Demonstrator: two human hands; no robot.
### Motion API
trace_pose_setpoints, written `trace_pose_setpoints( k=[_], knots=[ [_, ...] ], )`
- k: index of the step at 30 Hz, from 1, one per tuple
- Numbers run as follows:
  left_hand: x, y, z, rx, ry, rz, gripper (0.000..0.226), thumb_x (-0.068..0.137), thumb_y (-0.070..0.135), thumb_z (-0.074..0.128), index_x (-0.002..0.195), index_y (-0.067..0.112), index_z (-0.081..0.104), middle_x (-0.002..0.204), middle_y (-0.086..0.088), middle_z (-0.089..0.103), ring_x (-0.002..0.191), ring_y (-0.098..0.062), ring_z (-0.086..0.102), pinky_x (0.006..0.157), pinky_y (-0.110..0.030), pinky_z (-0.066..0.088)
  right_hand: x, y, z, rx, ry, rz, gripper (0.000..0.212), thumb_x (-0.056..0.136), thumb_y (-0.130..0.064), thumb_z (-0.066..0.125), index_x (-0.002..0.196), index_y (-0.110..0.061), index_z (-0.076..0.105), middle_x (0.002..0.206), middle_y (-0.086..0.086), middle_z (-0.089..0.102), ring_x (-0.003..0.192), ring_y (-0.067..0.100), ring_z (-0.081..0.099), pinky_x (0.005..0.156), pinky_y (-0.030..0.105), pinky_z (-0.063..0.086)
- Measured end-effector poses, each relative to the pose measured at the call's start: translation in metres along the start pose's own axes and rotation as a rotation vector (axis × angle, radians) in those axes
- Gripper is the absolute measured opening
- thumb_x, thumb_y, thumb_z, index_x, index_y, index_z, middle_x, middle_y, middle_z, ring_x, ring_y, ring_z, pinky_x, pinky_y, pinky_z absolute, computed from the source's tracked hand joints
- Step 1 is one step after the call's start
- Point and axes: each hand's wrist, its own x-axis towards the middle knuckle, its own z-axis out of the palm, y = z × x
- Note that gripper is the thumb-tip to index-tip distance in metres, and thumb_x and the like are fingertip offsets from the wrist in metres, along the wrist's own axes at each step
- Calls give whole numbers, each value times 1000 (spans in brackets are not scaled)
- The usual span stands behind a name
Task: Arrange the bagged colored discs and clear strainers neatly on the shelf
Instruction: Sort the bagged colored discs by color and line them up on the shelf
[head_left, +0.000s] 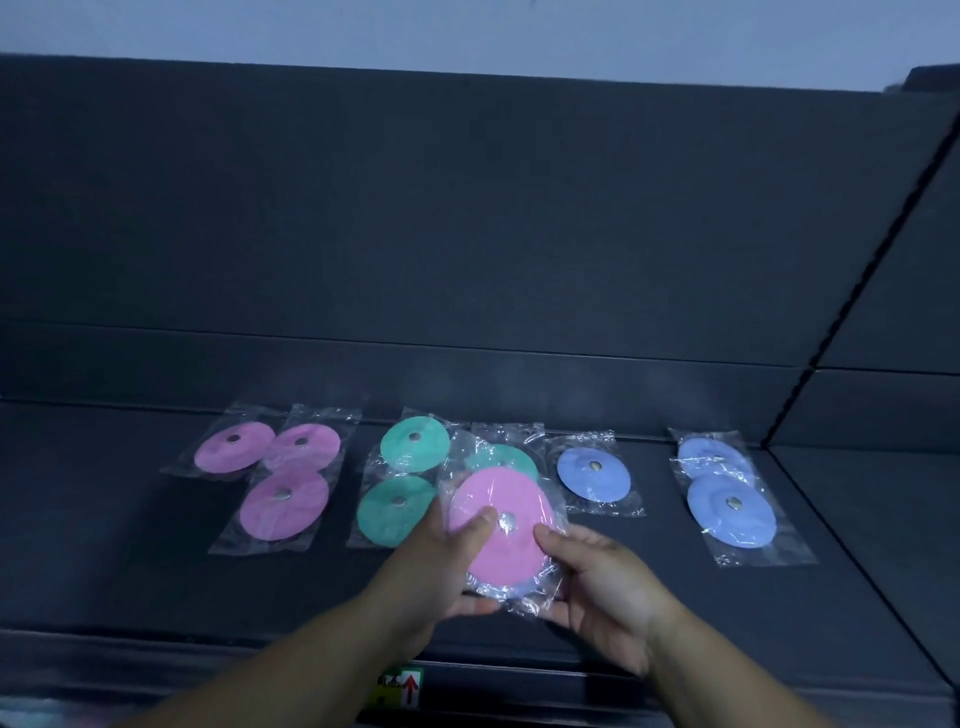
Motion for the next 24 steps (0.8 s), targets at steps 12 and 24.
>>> trace_pose_setpoints(
  k=[12, 24],
  knots=[
    [40, -5, 22, -78, 288, 21, 21, 98, 24, 51, 114, 12, 56, 120, -10, 55, 101, -22, 58, 59, -22, 53, -8, -8, -74, -279, 547, -269, 28, 78, -11, 77, 102, -15, 65, 87, 8, 67, 62, 19, 60, 57, 33, 53],
    [47, -5, 16, -116, 335, 31, 13, 97, 22, 52, 95, 11, 59, 115, -16, 61, 98, -25, 60, 64, -26, 53, 19, -42, -106, -576, 443, -304, 43, 83, -6, 66, 115, -33, 56, 123, -3, 62, 100, 19, 63, 92, 39, 50]
  ],
)
